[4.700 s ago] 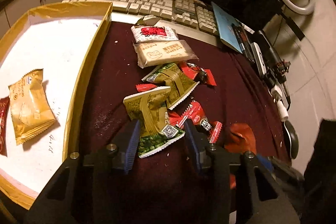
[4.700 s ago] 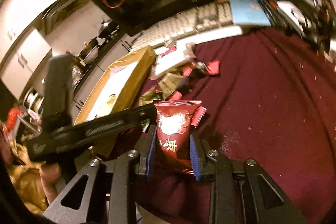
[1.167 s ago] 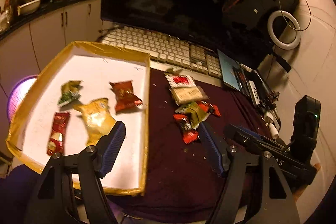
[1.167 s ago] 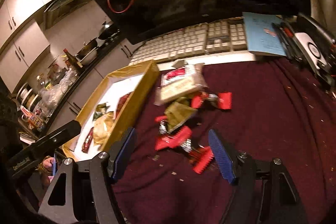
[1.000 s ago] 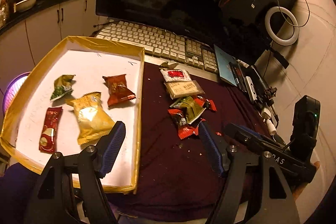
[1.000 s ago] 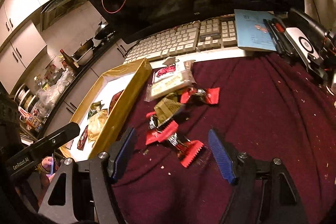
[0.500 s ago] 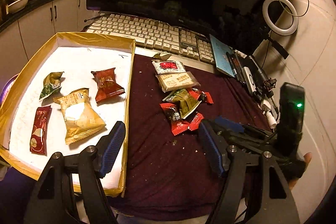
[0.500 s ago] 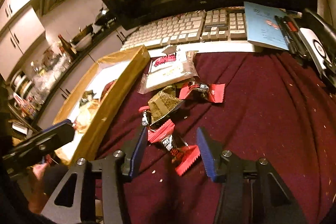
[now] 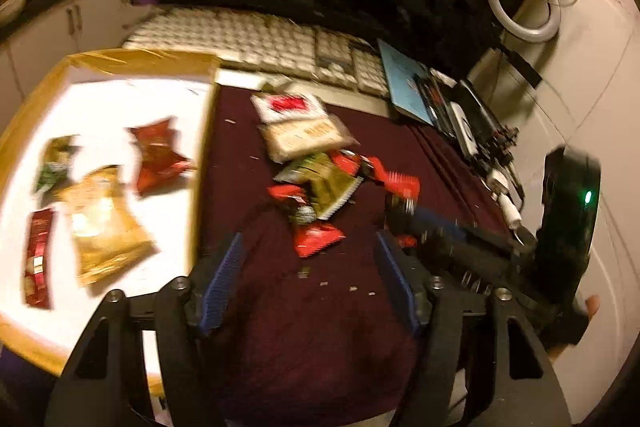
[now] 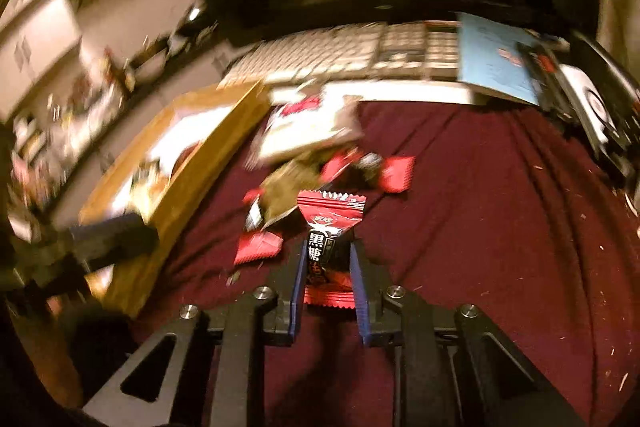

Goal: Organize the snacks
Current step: 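Grasp a red candy with the right tool while the left tool grasps another red candy, then carry both red candies over the box and lower them inside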

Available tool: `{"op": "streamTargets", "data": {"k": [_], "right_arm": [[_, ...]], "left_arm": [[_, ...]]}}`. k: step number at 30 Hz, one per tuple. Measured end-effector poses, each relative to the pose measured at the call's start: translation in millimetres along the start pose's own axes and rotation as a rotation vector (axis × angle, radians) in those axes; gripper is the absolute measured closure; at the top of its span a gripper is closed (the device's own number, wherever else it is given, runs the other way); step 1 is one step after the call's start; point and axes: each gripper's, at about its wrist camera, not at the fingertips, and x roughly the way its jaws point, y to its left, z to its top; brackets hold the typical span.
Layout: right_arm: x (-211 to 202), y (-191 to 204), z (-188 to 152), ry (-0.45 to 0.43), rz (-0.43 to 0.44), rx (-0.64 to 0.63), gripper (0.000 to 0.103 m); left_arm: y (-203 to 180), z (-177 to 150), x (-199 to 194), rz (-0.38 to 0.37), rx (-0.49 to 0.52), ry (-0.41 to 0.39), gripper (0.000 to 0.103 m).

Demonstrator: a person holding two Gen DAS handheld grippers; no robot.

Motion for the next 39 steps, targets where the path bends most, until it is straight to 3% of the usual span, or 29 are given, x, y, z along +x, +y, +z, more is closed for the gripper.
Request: {"op": "streamTargets", "data": {"k": [1,5,11,13,27,32,39], "right_arm": [[-2.3,-6.8,3.5,-0.019,0.001,0.029,0.082],[-2.3,-23.3,7.9,-0.061,-0.002,0.096,0.082],[-3.9,-20.5,6.7,-0.078,0.005,0.076,0.082],[-4.9,-17.3,5.7,-0.084,0.007,0.057,0.082],[0.1,-14.0,6.3,-0.070,-0.009,0.036,0.082],[1.3,-14.1,7.3,-0.065,-0.011,0.038,0.082],[-3.3,-12.2,5.6,-0.086,-0.001,0.024,0.082]], "left_arm": [[-4.4,2.0,8.0,0.008,0.022,0.016,0.044],[-6.3,9.6,38.6,0.050,0.025,0.102,0.070],[2.7,20.0,62.7,0.111,-0.010,0.129,0.073],[2.0,19.4,70.6,0.134,-0.003,0.145,0.079],[-1.3,2.5,57.1,0.191,0.050,0.100,0.082],[-2.1,-8.1,32.4,0.142,0.026,0.080,0.082],[6.3,-8.4,-12.0,0.012,-0.058,-0.018,0.082]]}}
